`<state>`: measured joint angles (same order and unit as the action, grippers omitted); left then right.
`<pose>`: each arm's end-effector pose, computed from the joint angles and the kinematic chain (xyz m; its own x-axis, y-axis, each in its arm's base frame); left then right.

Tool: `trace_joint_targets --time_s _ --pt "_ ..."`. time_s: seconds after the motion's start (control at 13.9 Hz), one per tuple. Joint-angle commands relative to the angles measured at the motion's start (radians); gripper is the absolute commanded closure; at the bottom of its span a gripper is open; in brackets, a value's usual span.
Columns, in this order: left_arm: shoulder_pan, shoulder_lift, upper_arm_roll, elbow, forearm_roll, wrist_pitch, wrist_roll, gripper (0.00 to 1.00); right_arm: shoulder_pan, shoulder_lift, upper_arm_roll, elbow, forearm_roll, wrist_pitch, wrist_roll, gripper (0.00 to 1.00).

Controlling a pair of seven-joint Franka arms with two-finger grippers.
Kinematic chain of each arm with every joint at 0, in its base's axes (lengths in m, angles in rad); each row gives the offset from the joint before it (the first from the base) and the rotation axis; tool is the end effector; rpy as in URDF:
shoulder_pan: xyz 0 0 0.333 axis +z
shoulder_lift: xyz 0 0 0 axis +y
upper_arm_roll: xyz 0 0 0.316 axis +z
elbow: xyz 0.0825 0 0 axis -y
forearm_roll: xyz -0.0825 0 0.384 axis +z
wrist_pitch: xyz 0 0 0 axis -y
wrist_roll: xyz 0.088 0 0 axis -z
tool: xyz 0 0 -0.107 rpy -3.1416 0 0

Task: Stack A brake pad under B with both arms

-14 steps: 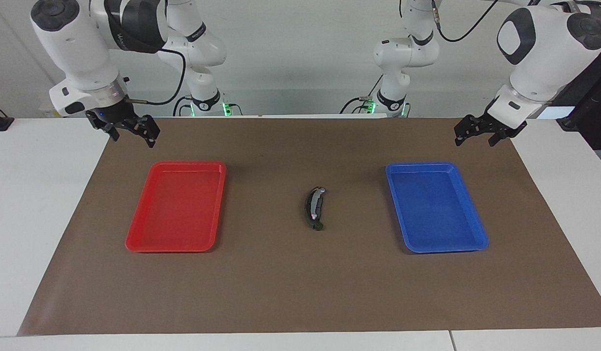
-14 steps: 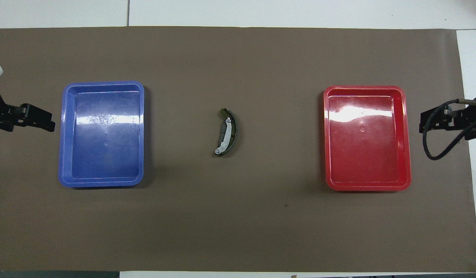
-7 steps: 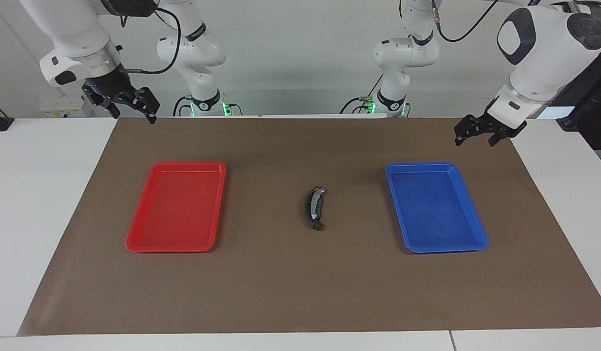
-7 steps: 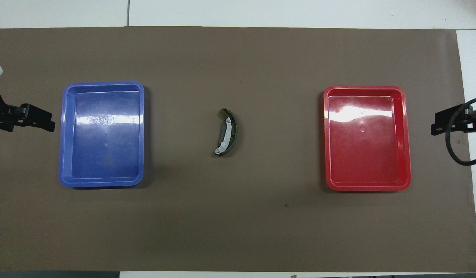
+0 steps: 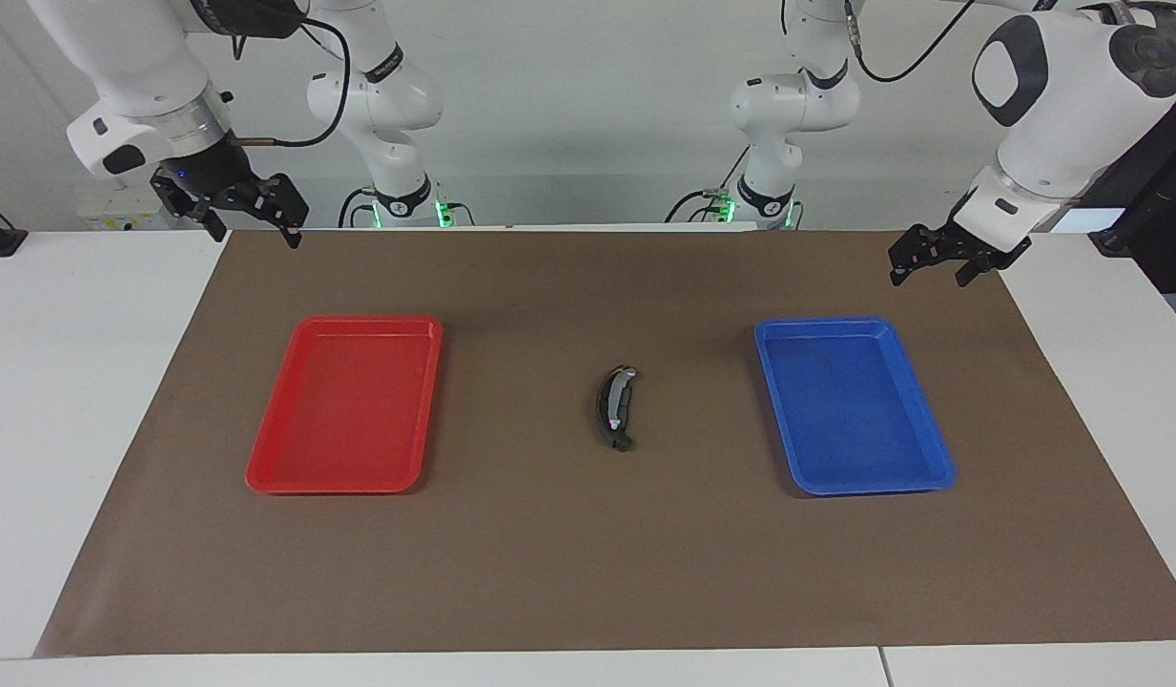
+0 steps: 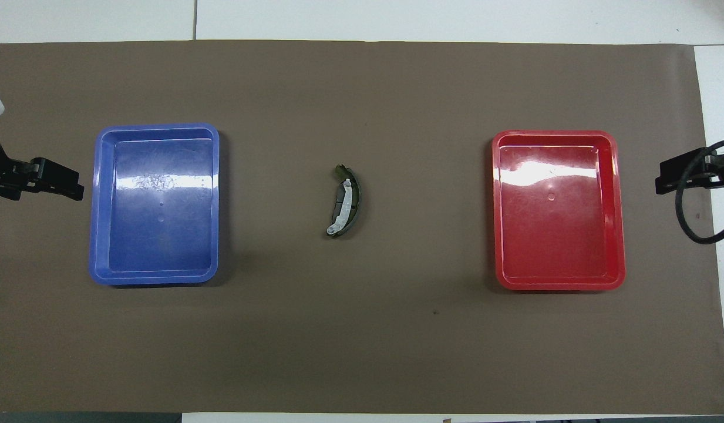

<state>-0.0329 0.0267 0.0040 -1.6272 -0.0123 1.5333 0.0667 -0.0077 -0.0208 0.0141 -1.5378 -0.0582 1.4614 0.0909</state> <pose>0.5546 -0.0174 0.5802 0.9882 -0.0957 -0.1192 -0.0939 -0.9954 0.0201 0.5369 -0.0032 0.6421 0.9946 -0.0906 -0.0499 -0.0874 -0.9942 0.0632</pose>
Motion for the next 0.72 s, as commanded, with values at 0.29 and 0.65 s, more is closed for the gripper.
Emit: trace_joint_targets --time_s 0.29,0.65 --pt "0.005 -0.013 -0.006 -0.003 0.021 0.002 -0.011 0.01 0.020 0.001 0.007 -0.004 -0.017 0.007 -0.019 0.00" --pt "0.005 -0.013 -0.006 -0.003 0.021 0.002 -0.011 0.01 -0.003 0.002 -0.002 -0.002 0.027 0.001 -0.019 0.00"
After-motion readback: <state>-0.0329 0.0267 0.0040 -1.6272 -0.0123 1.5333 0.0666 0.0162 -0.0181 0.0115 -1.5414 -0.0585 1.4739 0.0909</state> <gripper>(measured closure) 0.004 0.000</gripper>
